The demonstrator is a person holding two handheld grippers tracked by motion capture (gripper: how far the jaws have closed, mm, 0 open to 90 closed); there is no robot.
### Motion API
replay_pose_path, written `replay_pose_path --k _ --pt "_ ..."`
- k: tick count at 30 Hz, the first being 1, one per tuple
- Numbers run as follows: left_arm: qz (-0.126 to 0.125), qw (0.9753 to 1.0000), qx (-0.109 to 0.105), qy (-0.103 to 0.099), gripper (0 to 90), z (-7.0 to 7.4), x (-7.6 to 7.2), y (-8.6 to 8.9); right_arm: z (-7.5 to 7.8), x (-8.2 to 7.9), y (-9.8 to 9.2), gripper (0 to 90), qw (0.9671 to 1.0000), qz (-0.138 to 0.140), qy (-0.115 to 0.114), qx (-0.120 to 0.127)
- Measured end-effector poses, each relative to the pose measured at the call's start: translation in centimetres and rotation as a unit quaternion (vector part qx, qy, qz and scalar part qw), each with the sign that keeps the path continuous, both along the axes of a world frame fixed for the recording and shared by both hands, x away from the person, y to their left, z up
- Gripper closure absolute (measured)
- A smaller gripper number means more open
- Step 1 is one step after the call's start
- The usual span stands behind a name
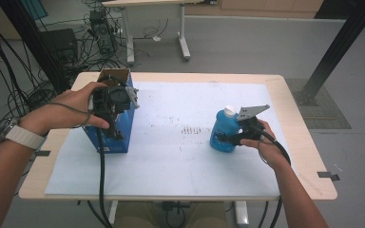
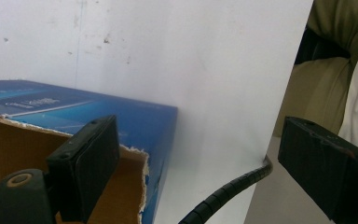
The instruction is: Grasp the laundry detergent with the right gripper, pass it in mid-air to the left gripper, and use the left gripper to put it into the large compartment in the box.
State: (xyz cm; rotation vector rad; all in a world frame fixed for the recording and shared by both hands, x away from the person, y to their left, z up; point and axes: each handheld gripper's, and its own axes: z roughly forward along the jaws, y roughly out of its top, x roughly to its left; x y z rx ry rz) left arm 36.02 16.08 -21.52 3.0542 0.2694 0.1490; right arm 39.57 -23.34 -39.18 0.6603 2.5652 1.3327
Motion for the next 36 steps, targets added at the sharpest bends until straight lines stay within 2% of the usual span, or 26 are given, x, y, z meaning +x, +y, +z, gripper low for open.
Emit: replay_pose_path --k 36 --pt "0.002 1.0000 -0.003 -0.002 13.1 -0.05 -0.03 -0.06 -0.08 -0.01 -0.04 42.8 1.0000 -0.002 0.000 0.003"
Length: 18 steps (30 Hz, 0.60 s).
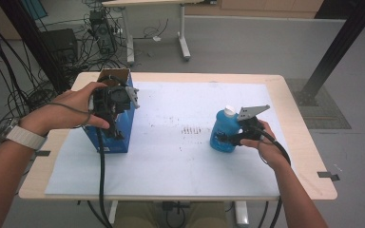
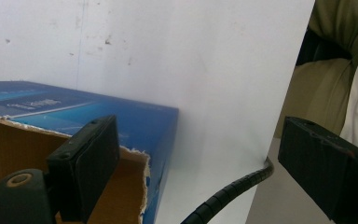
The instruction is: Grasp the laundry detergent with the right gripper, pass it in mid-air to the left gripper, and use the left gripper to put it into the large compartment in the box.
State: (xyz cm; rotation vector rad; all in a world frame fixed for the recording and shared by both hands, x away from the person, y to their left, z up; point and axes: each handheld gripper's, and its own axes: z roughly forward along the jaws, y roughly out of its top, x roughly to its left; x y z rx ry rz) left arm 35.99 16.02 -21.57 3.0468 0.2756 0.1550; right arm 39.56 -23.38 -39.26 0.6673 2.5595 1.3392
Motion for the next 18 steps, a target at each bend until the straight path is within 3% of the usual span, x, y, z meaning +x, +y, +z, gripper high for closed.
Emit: replay_pose_path --k 18 --pt "0.001 1.0000 -0.001 -0.001 13.1 0.05 0.00 0.02 -0.04 0.01 -0.02 42.7 1.0000 -0.001 0.001 0.002"
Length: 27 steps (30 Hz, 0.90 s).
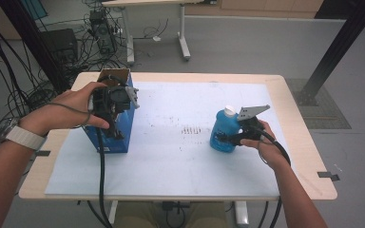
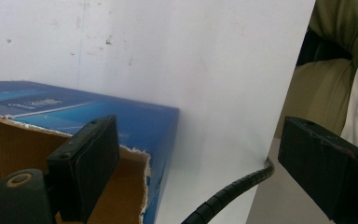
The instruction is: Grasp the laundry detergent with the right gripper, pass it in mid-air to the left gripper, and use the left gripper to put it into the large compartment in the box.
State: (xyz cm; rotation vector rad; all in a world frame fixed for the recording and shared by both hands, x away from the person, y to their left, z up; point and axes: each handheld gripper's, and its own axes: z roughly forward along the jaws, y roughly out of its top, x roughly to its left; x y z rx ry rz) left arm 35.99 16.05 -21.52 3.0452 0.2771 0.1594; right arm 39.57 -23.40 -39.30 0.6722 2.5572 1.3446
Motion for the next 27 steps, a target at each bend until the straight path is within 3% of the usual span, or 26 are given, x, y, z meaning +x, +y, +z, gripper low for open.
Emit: replay_pose_path --k 27 --pt "-0.003 1.0000 0.000 -0.002 12.8 0.01 0.09 -0.06 -0.06 0.04 -0.03 42.8 1.0000 0.000 0.002 0.004"
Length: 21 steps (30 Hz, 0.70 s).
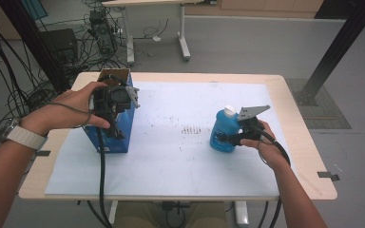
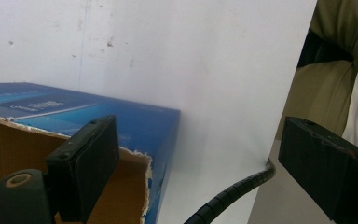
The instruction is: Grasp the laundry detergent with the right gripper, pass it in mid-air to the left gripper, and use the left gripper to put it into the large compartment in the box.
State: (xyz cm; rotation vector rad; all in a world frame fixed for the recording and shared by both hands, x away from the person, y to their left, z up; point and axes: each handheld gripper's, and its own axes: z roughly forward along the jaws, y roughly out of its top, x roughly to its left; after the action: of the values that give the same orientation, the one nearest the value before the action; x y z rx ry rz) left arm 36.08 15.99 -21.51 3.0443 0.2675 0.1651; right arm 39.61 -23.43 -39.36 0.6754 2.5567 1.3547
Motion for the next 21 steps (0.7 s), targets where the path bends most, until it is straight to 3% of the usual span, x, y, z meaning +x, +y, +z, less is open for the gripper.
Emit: replay_pose_path --k 21 --pt "0.002 1.0000 0.002 -0.001 12.3 0.11 -0.08 0.02 -0.02 0.05 -0.01 42.8 1.0000 0.000 0.001 0.001"
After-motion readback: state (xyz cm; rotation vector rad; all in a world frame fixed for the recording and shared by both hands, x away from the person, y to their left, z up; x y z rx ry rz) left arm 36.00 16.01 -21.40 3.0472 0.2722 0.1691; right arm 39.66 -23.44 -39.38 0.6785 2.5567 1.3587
